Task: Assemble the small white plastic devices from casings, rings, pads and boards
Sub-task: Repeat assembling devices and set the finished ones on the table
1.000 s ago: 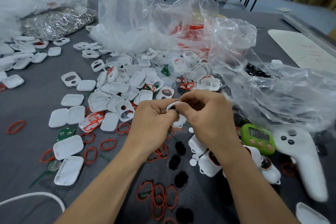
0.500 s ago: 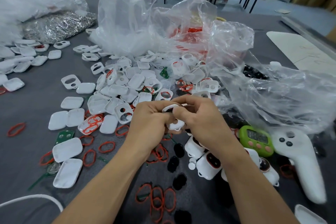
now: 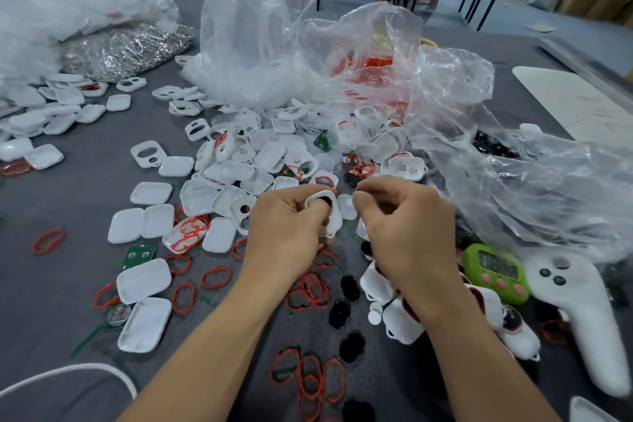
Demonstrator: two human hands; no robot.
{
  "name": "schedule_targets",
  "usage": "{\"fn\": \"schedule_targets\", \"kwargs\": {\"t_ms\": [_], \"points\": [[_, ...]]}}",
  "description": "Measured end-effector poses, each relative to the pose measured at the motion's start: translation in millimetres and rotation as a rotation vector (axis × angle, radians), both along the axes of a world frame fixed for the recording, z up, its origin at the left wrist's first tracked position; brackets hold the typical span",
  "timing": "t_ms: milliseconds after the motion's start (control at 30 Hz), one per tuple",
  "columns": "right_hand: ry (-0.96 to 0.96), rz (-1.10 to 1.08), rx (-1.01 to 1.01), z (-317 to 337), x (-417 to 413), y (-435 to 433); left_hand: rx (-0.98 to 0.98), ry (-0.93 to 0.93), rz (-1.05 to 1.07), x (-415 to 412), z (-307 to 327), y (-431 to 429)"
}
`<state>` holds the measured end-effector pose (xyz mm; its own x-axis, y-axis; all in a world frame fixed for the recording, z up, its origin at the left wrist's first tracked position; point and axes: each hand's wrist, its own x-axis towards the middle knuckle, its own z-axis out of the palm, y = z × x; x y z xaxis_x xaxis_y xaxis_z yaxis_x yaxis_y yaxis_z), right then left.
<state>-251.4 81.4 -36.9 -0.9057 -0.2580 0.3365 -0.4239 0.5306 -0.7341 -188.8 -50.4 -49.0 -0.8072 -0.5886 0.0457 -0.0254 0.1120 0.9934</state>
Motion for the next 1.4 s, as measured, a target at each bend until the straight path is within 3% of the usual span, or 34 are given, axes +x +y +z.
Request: {"fn": "schedule_targets", "kwargs": {"t_ms": [100, 200, 333, 433, 600, 700, 800, 967, 1133, 1300, 1400], "points": [[-0.017, -0.054, 0.038, 5.1, -9.6, 3.6, 0.365, 0.019, 0.054, -0.6, 7.6, -11.4], [-0.076, -0.054, 0.148, 14.6, -22.6, -6.2, 0.496, 0.043, 0.099, -0.4, 12.0, -25.1], [-0.146, 0.042, 0.401, 23.5, -51.2, -38.0, 0.461, 0.082, 0.154, 2.5, 13.1, -38.2], [-0.19, 0.11, 0.479, 23.4, -72.4, -64.2, 0.481, 0.105, 0.195, 4.6, 13.9, -47.8], [-0.148, 0.21, 0.611, 19.1, -85.1, -86.5, 0.632, 0.124, 0.205, 7.2, 14.9, -59.0], [-0.045, 0.127, 0.739, 25.1, -85.6, -85.7, 0.697, 0.133, 0.211, 8.7, 15.6, -61.8], [0.007, 0.057, 0.638, 32.7, -79.3, -88.3, 0.686, 0.103, 0.225, 6.9, 17.9, -61.4], [-0.189, 0.323, 0.675, 39.0, -62.5, -85.7, 0.809, 0.135, 0.137, 5.3, 19.7, -60.8], [-0.088, 0.024, 0.752, 35.3, -65.9, -56.8, 0.796, 0.118, 0.112, 4.3, 17.0, -64.6], [-0.167, -0.058, 0.708, 29.7, -63.5, -16.9, 0.813, 0.089, 0.081, 4.0, 14.7, -63.8], [-0.097, -0.03, 0.715, 26.6, -57.2, -5.0, 0.825, 0.076, 0.054, 1.5, 16.7, -60.2]]}}
